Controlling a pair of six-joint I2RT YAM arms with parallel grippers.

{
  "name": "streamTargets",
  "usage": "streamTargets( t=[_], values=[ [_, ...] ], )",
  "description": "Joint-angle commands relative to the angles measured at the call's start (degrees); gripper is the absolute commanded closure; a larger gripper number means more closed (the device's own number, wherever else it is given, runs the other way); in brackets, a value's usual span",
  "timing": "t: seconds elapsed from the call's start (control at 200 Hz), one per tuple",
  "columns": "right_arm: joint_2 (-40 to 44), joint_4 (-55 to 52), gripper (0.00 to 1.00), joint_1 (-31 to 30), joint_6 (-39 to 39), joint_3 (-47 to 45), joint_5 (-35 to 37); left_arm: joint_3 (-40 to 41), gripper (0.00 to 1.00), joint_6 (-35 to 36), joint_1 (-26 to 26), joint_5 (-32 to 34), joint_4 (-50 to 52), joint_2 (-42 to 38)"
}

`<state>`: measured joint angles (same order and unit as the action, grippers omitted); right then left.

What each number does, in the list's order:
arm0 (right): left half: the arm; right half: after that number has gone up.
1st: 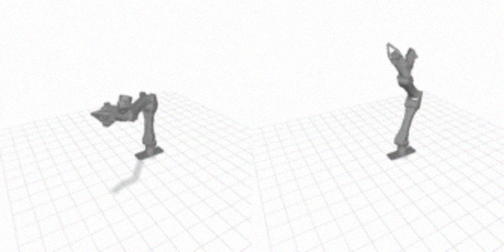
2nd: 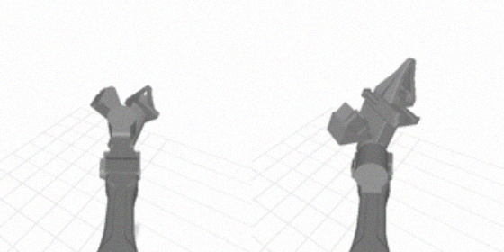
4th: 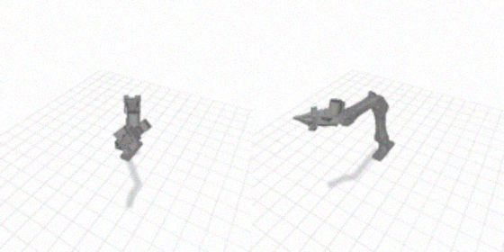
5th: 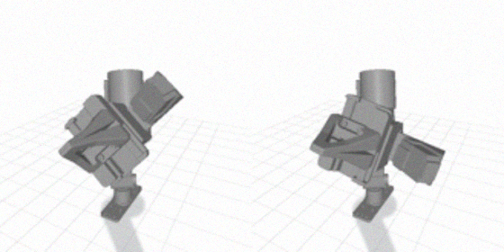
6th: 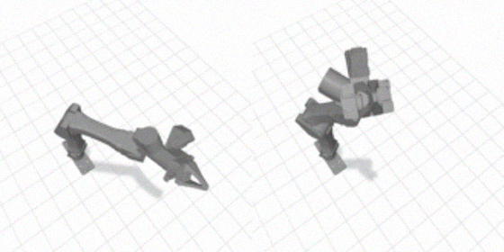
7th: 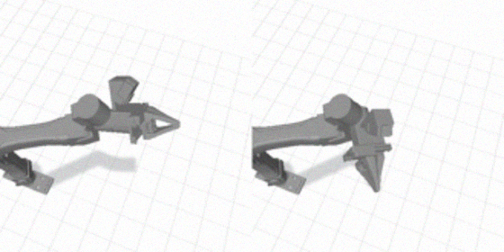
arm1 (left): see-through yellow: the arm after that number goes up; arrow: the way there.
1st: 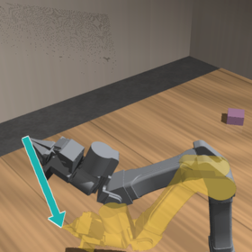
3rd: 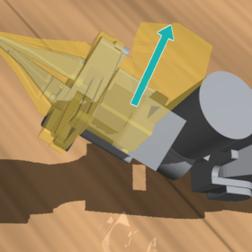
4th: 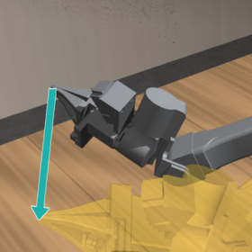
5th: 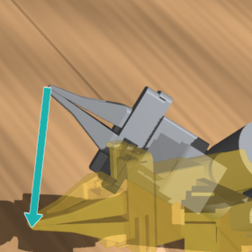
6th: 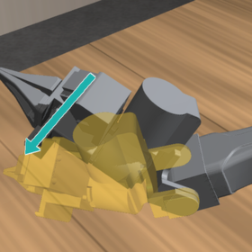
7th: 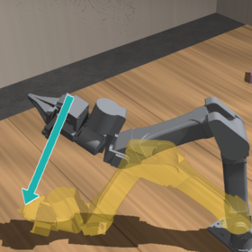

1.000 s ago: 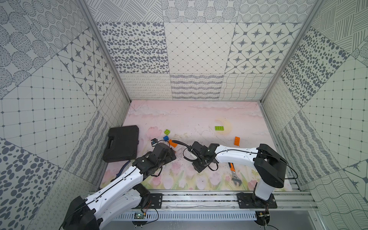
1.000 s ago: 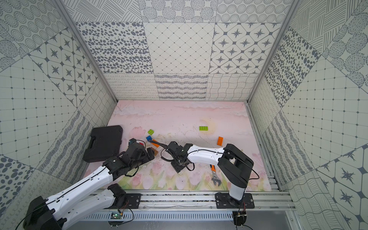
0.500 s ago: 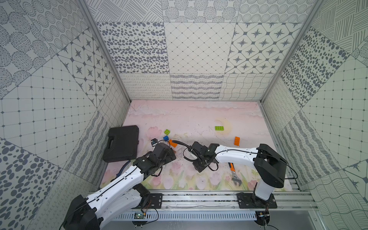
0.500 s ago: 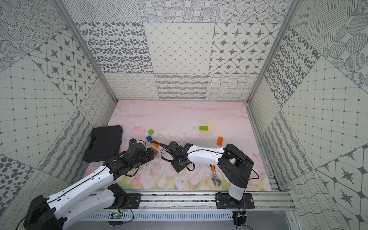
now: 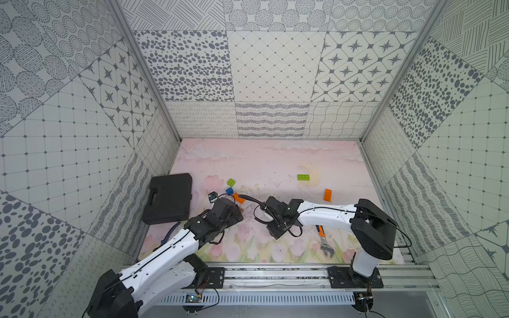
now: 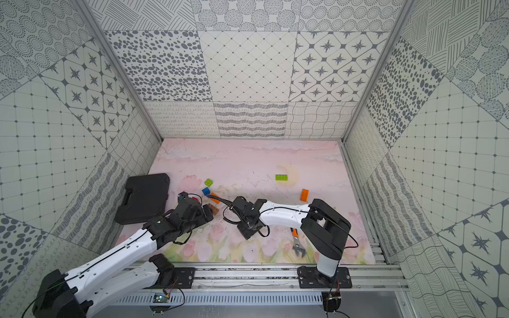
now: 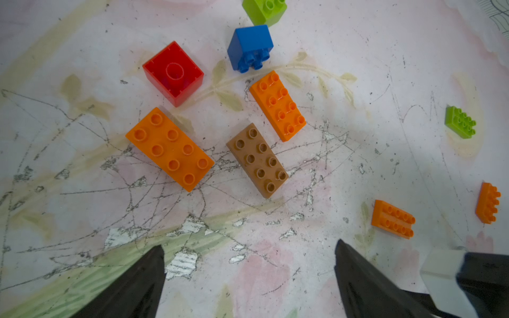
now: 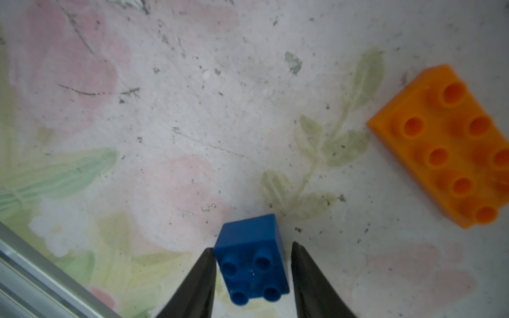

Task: Assemble the number 5 with lego
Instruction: Pick up the lego brick from the center of the board.

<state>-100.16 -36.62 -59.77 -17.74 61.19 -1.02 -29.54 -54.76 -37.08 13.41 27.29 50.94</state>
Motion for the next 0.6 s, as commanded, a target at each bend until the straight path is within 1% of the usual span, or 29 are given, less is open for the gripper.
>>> streamTargets(
  t=[0.0,0.08,0.135,0.19,0.25,0.35,0.415,0.505,0.595],
  values=[
    [-0.39,1.08,0.57,-0.11,-0.5,-0.55,0.61,0.23,0.01,-0.81,-0.17,1.44,1.06,-0.14],
    [-0.83,1.07,0.58,-0.12,-0.62,-0.42,1.24,0.16,0.01,-0.7,-0.13,1.36,1.18,0.21],
    [-0.92,0.76,0.63,-0.09,-1.05,-0.13,1.89,0.1,0.01,-0.61,-0.11,1.27,1.15,0.32],
    [-0.29,1.1,0.65,-0.11,-1.67,-0.36,2.4,-0.04,0.01,-0.38,-0.21,1.35,1.19,0.43],
    [0.83,1.21,0.71,-0.09,-2.56,-0.56,3.29,0.0,0.01,-0.08,-0.15,1.36,0.82,0.65],
    [4.02,1.3,0.71,0.32,-5.15,-0.66,5.67,0.34,0.01,1.79,-0.1,-0.04,-1.34,1.28],
    [6.96,1.68,0.71,1.61,-7.69,-0.99,6.51,0.18,0.01,3.63,-0.1,-2.02,-4.9,2.39],
    [11.83,3.46,0.71,5.11,-12.55,-2.32,6.34,-0.58,0.01,5.3,-0.05,-5.45,-8.17,5.23],
    [14.73,5.96,0.68,9.4,-18.32,-4.4,5.5,-2.56,0.01,5.52,0.08,-7.63,-9.98,9.21]
  ],
)
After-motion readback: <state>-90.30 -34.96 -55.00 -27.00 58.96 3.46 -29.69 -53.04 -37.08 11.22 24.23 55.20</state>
